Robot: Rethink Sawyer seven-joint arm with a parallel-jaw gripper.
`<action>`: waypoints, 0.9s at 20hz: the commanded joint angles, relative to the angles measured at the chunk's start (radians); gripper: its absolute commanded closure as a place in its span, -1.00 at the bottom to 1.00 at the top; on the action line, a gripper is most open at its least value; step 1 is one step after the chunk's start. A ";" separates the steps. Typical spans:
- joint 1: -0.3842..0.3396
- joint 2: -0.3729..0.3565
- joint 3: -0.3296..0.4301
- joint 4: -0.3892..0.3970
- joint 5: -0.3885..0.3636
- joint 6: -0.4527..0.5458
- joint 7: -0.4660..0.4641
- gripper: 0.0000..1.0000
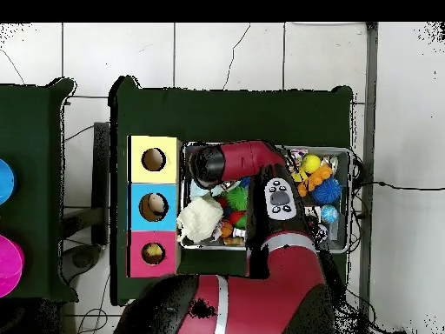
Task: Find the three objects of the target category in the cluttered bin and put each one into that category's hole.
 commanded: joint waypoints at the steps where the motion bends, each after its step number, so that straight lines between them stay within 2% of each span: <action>1: 0.113 0.017 -0.160 -0.036 0.000 -0.053 0.331 1.00; 5: 0.117 0.004 -0.132 0.027 0.129 -0.062 0.382 1.00; 11: 0.222 0.006 -0.336 -0.061 0.016 -0.085 0.372 1.00; 15: 0.239 -0.009 -0.373 -0.071 0.042 -0.071 0.336 1.00; 18: 0.262 -0.021 -0.417 -0.068 0.035 -0.071 0.314 1.00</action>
